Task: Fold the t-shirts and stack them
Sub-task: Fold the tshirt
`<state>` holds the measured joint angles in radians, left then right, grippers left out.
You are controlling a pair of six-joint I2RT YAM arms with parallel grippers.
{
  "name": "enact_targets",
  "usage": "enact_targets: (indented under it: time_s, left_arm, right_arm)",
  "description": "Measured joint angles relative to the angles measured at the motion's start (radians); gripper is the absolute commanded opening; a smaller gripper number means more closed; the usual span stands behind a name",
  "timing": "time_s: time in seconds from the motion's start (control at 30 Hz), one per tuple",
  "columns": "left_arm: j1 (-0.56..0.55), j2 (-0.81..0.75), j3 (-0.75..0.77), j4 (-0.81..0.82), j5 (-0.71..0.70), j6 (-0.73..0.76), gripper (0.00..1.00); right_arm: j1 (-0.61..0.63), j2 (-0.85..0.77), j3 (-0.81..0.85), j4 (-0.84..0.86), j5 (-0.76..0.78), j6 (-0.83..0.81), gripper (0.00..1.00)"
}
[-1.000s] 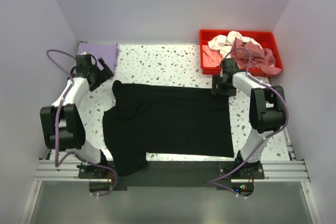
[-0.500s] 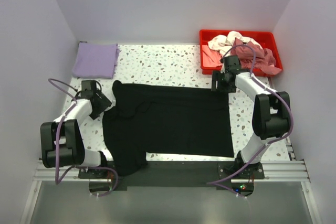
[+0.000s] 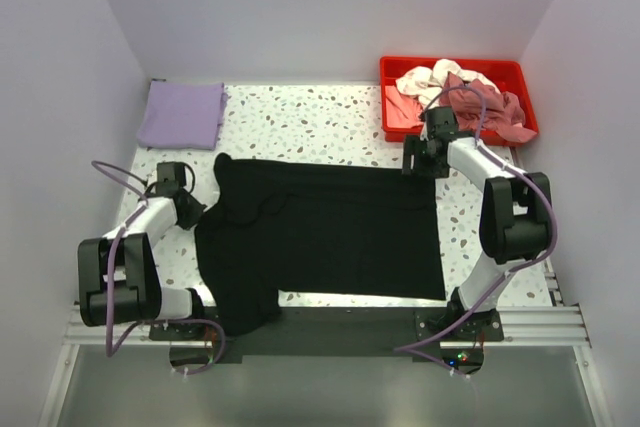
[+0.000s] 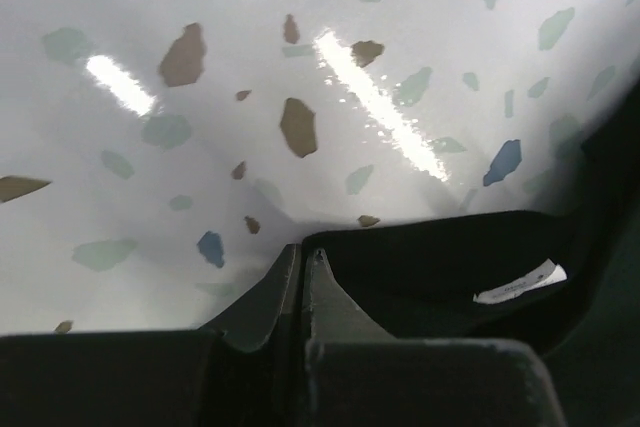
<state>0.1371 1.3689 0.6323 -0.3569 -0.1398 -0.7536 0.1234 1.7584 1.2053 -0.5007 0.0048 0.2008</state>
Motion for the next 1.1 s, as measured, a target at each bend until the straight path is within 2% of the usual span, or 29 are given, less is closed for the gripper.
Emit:
enact_targets:
  time_s: [0.3, 0.47, 0.53, 0.57, 0.63, 0.73, 0.87, 0.93, 1.0, 1.1]
  left_arm:
    - [0.0, -0.219, -0.042, -0.159, -0.206, -0.229, 0.0]
    - [0.0, -0.303, -0.084, -0.251, -0.262, -0.367, 0.0]
    - [0.0, -0.325, -0.106, -0.291, -0.278, -0.409, 0.39]
    - [0.0, -0.332, -0.111, -0.314, -0.286, -0.426, 0.75]
    - [0.0, -0.338, -0.112, -0.346, -0.305, -0.458, 0.97]
    - [0.0, -0.339, -0.081, -0.393, -0.323, -0.473, 1.0]
    - [0.0, -0.336, 0.039, -0.399, -0.321, -0.438, 1.0]
    - [0.0, -0.334, 0.082, -0.346, -0.283, -0.397, 1.0]
    - [-0.009, -0.318, 0.099, -0.256, -0.215, -0.335, 1.0]
    - [-0.101, -0.215, 0.14, -0.154, -0.132, -0.269, 1.0]
  right_arm:
    - [0.0, 0.067, 0.0, -0.001, 0.0, 0.016, 0.71]
    - [0.0, 0.1, 0.0, -0.002, 0.003, 0.026, 0.71]
    - [0.0, 0.099, 0.0, -0.002, 0.003, 0.028, 0.71]
    - [0.0, 0.099, 0.0, -0.002, 0.003, 0.028, 0.71]
    - [0.0, 0.099, 0.0, -0.002, 0.003, 0.027, 0.72]
    - [0.0, 0.093, 0.0, -0.003, -0.005, 0.026, 0.73]
    - [0.0, 0.053, 0.0, -0.012, -0.031, 0.018, 0.79]
    - [0.0, 0.016, 0.0, -0.011, -0.053, 0.011, 0.83]
    - [0.0, -0.025, 0.0, -0.009, -0.078, 0.005, 0.97]
    - [0.0, -0.065, 0.0, -0.002, -0.11, -0.003, 0.99]
